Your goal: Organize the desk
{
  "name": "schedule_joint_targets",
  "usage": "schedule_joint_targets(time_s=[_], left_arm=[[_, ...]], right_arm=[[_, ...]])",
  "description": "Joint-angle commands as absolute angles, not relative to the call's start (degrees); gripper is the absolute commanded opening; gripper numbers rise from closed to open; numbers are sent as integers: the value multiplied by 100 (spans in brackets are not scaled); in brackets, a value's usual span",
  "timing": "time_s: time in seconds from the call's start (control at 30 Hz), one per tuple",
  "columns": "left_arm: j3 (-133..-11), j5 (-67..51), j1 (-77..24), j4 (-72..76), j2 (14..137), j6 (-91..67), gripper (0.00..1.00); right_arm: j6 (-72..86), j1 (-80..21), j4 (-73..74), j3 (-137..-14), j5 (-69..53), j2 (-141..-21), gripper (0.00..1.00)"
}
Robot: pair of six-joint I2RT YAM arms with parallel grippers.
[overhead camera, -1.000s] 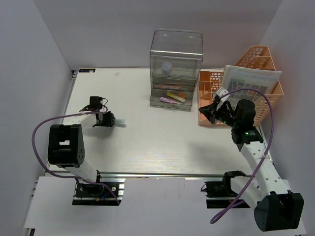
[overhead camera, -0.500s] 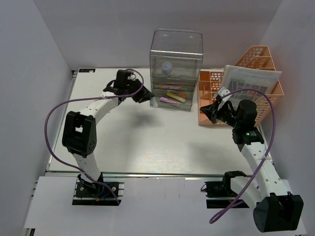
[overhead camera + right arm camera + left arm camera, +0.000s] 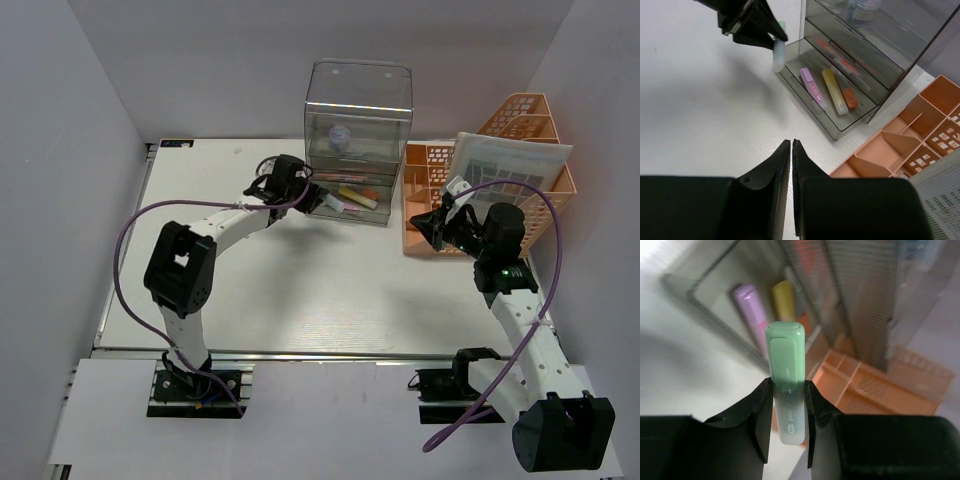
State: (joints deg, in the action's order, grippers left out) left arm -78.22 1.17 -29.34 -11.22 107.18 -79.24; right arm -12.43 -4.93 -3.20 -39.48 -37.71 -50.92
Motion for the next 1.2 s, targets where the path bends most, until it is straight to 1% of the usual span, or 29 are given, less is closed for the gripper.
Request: schedule_joint_targets(time_s=[0.0, 0.07, 0.17, 0.2, 0.3, 0.33, 0.37, 0.43, 0.47, 0.5, 0.53, 0.57, 0.63, 0.67, 0.7, 0.73, 0.77, 0.8, 0.83, 0.87, 0.9, 0.93, 0.97, 1.0, 1.03, 1.07, 1.1, 1.13, 1.17], left_arm=[[-8471, 1186, -3155, -878, 10985, -8902, 0], [-8700, 1326, -3269, -844, 11353, -9157, 0], [-9411, 1476, -3339, -1448, 11758, -9483, 1], [-9683, 1520, -3340, -1668, 11969, -9518, 5], [-9739, 1678, -3401, -1653, 12137, -9650, 12], [-9703, 1653, -3401, -1565, 12164, -9711, 16], [-9686, 1591, -3401, -1434, 12208, -9738, 26], [-9720, 1547, -3401, -1380, 12252, -9738, 35], [-9738, 1538, -3401, -1345, 12261, -9721, 44], [-9738, 1495, -3401, -1327, 12243, -9712, 46], [-9730, 1442, -3401, -1310, 12226, -9668, 52], [-9695, 1389, -3401, -1223, 12191, -9616, 53], [-9537, 1232, -3401, -1047, 12025, -9406, 54], [-9475, 1135, -3401, -898, 11963, -9309, 55], [-9422, 1012, -3401, -766, 11910, -9073, 55], [-9396, 880, -3401, -730, 11813, -9009, 56], [-9430, 879, -3401, -886, 11752, -8965, 66], [-9405, 827, -3401, -896, 11707, -8930, 67], [-9317, 565, -3401, -827, 11516, -8834, 64], [-8942, 449, -3401, -469, 11366, -8772, 60], [-8704, 335, -3401, -274, 11173, -8519, 55], [-8440, 186, -3323, 136, 10953, -8290, 45], [-7950, -250, -3322, 175, 10481, -8036, 32], [-7684, -403, -3244, 158, 10207, -7424, 19], [-7421, -535, -3191, 89, 9891, -7053, 0], [-7140, -815, -3077, 88, 9183, -6518, 0], [-6589, -1035, -2989, 131, 8810, -5434, 0], [-6331, -1237, -2910, 123, 8459, -4979, 0], [-6137, -1474, -2735, -164, 8090, -4531, 0]], right_arm=[[-1248, -448, -545, -3929, -3815, -4975, 11], [-1248, -413, -545, -3911, -3806, -4966, 11], [-1257, -396, -562, -3911, -3814, -4948, 11], [-1248, -378, -562, -3911, -3806, -4948, 11], [-1248, -334, -562, -3902, -3814, -4922, 11], [-1248, -334, -562, -3911, -3814, -4939, 11], [-1248, -308, -562, -3902, -3823, -4931, 11], [-1257, -308, -562, -3894, -3823, -4948, 11], [-1248, -290, -562, -3902, -3832, -4940, 11], [-1248, -290, -562, -3894, -3841, -4948, 11], [-1248, -273, -562, -3894, -3867, -4957, 11], [-1265, -264, -571, -3885, -3893, -4974, 14], [-1301, -255, -545, -3867, -4068, -5001, 23], [-1370, -237, -493, -3867, -4139, -5018, 36], [-1415, -237, -466, -3867, -4357, -5053, 42], [-1467, -237, -440, -3858, -4472, -5062, 46], [-1581, -220, -379, -3850, -4587, -5089, 49], [-1669, -211, -343, -3832, -4718, -5106, 50], [-1774, -220, -299, -3815, -5050, -5115, 50], [-1915, -220, -255, -3780, -5228, -5115, 45], [-2299, -220, -98, -3736, -5438, -5124, 37], [-2503, -220, -18, -3666, -5823, -5141, 28], [-2705, -228, -9, -3622, -6001, -5150, 13], [-3281, -272, 391, -3595, -6342, -5220, 6], [-3696, -290, 639, -3595, -6485, -5273, 0], [-4100, -334, 859, -3621, -6643, -5352, 0], [-4461, -369, 1088, -3682, -6714, -5544, 0], [-5065, -500, 1507, -3909, -6654, -5676, 0], [-5350, -614, 1747, -4059, -6575, -5843, 0]])
